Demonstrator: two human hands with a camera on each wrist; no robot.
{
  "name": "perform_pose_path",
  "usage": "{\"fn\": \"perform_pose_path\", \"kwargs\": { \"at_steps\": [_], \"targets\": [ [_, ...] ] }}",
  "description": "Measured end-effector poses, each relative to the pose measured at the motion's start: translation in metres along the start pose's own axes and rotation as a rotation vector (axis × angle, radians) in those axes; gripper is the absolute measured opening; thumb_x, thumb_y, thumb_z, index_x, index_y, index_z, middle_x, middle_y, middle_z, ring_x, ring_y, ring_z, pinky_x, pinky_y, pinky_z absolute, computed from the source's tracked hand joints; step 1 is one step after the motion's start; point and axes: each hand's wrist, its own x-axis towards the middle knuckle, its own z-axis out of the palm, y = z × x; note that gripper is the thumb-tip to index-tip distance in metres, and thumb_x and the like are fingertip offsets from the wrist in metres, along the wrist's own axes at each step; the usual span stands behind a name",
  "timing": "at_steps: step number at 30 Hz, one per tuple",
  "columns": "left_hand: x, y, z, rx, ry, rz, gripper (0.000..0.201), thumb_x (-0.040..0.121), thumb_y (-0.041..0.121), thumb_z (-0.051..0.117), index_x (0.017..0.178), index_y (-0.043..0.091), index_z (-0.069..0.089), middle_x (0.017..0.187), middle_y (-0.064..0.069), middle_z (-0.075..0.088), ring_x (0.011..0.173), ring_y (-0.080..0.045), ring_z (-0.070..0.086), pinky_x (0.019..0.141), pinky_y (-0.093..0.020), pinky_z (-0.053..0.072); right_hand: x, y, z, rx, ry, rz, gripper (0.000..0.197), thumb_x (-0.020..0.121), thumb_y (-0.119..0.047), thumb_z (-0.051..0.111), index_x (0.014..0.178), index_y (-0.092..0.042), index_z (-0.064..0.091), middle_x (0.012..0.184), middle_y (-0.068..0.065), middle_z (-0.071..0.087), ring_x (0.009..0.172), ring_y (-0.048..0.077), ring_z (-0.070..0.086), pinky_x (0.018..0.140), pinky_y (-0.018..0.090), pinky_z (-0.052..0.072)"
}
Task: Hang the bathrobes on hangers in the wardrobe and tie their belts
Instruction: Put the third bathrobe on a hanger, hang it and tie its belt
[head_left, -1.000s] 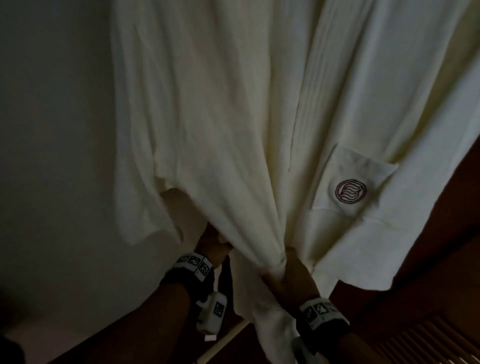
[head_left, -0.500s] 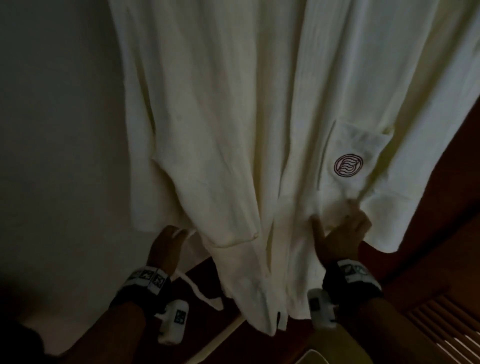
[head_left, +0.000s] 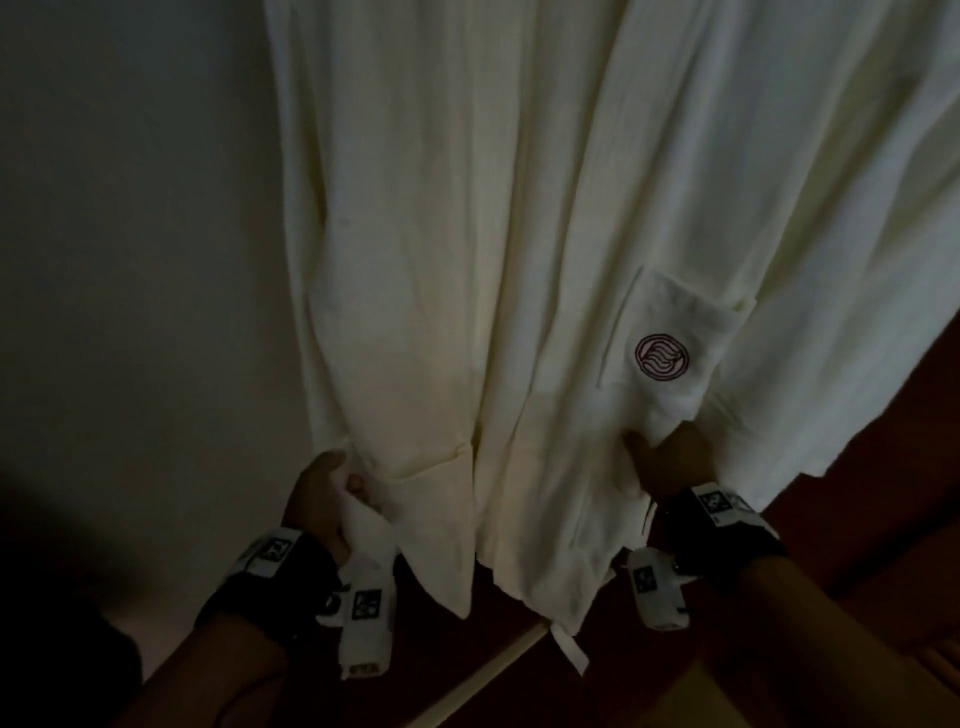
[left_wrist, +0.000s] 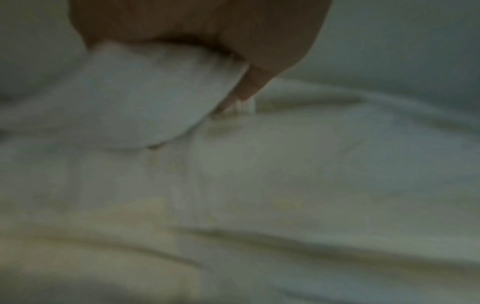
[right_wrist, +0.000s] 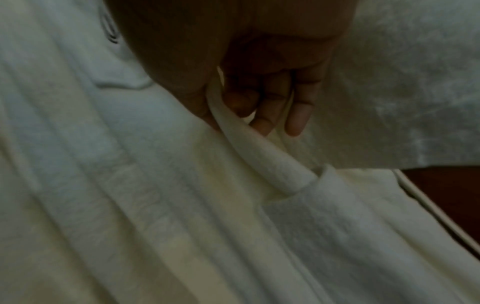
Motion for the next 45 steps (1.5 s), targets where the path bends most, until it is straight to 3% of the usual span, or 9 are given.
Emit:
{"fn": "perform_pose_path", "kwargs": {
  "at_steps": [8,13,16,21,26,33,36,39,45],
  "targets": [
    [-0.055,-0.04,0.066,0.61,-0.404,0.066,0.018,0.076,0.017,0.072,0.077,0.005,0.058,0.067,-0.013,0.062,0.054,-0.022,0.058,0.056,-0.032,0.051,-0.018,-0.042,0.01,-0.098,-0.711,-0.303,0.023,0.088,-0.013,0.066,0.11,-0.013,0.068,0.121,-0.002,0.058,0.11,0.015,0.058,0.098,0.021,0.043],
    [-0.051,-0.071,0.098,1.009,-0.388,0.391,0.086,0.064,0.048,0.083,0.134,0.022,0.041,0.121,0.007,0.058,0.109,-0.013,0.057,0.094,-0.031,0.049,-0.004,-0.057,0.008,-0.193,-0.674,-0.558,0.058,0.09,0.0,0.054,0.144,-0.014,0.04,0.149,0.006,0.037,0.137,0.018,0.034,0.109,0.014,0.016],
    [-0.042,-0.074,0.121,1.051,-0.234,0.471,0.079,0.073,0.058,0.072,0.135,0.016,0.046,0.126,-0.002,0.06,0.11,-0.02,0.058,0.091,-0.027,0.047,0.007,-0.056,0.006,-0.14,-0.625,-0.624,0.06,0.091,-0.002,0.055,0.146,-0.018,0.037,0.147,0.006,0.036,0.136,0.017,0.032,0.111,0.018,0.017],
    [-0.023,-0.058,0.138,1.145,-0.124,0.562,0.042,0.094,0.034,0.056,0.122,0.003,0.058,0.124,-0.016,0.061,0.113,-0.029,0.057,0.08,-0.021,0.036,0.024,-0.036,-0.01,-0.055,-0.561,-0.384,0.027,0.098,-0.006,0.051,0.122,-0.002,0.06,0.119,0.009,0.059,0.107,0.018,0.055,0.096,0.015,0.041],
    [-0.012,-0.063,0.138,1.117,-0.154,0.486,0.043,0.094,0.035,0.055,0.125,0.005,0.057,0.126,-0.015,0.06,0.113,-0.029,0.057,0.082,-0.023,0.039,0.042,0.013,-0.002,-0.608,-0.531,-0.064,0.06,0.096,-0.041,0.052,0.145,-0.011,0.034,0.152,0.012,0.031,0.139,0.029,0.031,0.115,0.038,0.025],
    [-0.005,-0.072,0.134,0.852,-0.21,0.346,0.032,0.087,0.034,0.066,0.074,0.004,0.063,0.067,-0.01,0.064,0.063,-0.024,0.06,0.064,-0.036,0.052,0.032,0.045,0.046,-0.312,-0.586,0.059,0.076,0.092,-0.056,0.05,0.149,-0.009,0.029,0.153,0.009,0.033,0.141,0.027,0.032,0.116,0.035,0.024],
    [-0.009,-0.07,0.133,0.786,-0.237,0.297,0.028,0.091,0.028,0.062,0.08,0.002,0.061,0.063,-0.011,0.065,0.045,-0.021,0.055,0.048,-0.028,0.048,0.019,0.051,0.04,-0.16,-0.55,0.148,0.058,0.091,-0.062,0.045,0.101,-0.011,0.069,0.099,0.006,0.074,0.098,0.023,0.066,0.101,0.04,0.044],
    [-0.01,-0.074,0.135,0.681,-0.272,0.248,0.024,0.093,0.021,0.061,0.092,-0.003,0.059,0.064,-0.016,0.067,0.044,-0.025,0.059,0.049,-0.031,0.047,-0.006,0.039,0.022,0.037,-0.473,0.289,0.048,0.089,-0.058,0.055,0.094,-0.011,0.061,0.065,0.006,0.072,0.061,0.02,0.069,0.067,0.035,0.056],
    [-0.027,-0.083,0.142,0.567,-0.328,0.262,0.013,0.092,0.013,0.061,0.086,0.002,0.06,0.066,-0.019,0.066,0.048,-0.026,0.062,0.047,-0.032,0.049,-0.045,-0.021,-0.058,0.741,-0.534,0.291,0.019,0.087,-0.021,0.056,0.101,-0.009,0.062,0.085,0.013,0.069,0.07,0.027,0.064,0.062,0.033,0.051]
  ]
}}
